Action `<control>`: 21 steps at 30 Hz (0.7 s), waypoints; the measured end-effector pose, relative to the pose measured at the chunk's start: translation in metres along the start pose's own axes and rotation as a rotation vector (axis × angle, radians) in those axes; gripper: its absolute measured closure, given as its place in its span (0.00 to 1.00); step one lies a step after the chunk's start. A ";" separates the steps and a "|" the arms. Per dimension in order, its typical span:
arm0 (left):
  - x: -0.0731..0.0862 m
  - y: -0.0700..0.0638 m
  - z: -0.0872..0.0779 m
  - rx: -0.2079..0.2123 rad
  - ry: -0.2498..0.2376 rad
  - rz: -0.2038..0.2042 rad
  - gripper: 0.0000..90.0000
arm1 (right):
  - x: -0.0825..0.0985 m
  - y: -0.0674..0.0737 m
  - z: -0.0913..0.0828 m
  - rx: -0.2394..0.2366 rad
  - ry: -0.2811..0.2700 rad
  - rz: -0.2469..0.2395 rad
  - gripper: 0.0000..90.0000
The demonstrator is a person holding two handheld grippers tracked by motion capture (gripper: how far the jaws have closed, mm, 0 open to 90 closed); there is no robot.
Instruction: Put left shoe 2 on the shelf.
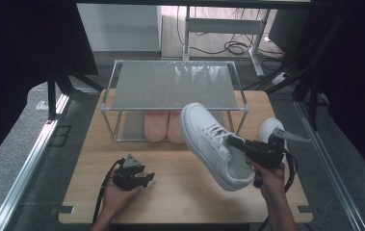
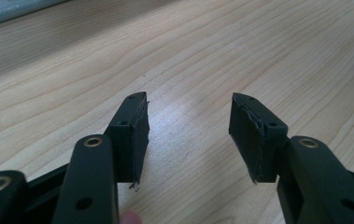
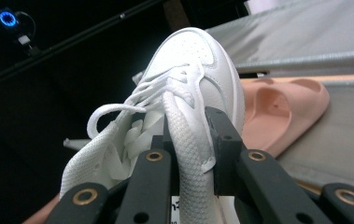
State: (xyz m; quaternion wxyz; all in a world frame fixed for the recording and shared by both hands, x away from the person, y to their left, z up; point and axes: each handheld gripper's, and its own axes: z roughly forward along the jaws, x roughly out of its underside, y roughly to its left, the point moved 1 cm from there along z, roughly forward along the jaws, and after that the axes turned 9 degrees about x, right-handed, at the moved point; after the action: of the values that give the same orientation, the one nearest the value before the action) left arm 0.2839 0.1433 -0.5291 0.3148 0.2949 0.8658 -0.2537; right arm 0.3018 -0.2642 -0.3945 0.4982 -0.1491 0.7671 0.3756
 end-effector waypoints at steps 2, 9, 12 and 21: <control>0.000 -0.001 0.000 0.000 -0.004 -0.003 0.54 | -0.005 0.001 0.002 -0.003 -0.009 0.005 0.90; 0.000 -0.001 0.000 0.005 -0.002 0.000 0.53 | -0.016 0.004 0.009 -0.018 -0.028 0.007 0.89; 0.000 -0.001 0.000 0.006 -0.002 0.007 0.53 | -0.020 0.004 0.013 -0.015 -0.037 0.016 0.90; 0.000 -0.002 0.000 0.010 -0.002 0.000 0.53 | -0.037 0.001 0.021 -0.006 -0.073 0.045 0.90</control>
State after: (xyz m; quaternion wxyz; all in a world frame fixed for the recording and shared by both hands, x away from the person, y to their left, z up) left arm 0.2828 0.1419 -0.5287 0.3143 0.2961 0.8642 -0.2583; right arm 0.3313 -0.2538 -0.3664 0.5169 -0.1194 0.7504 0.3943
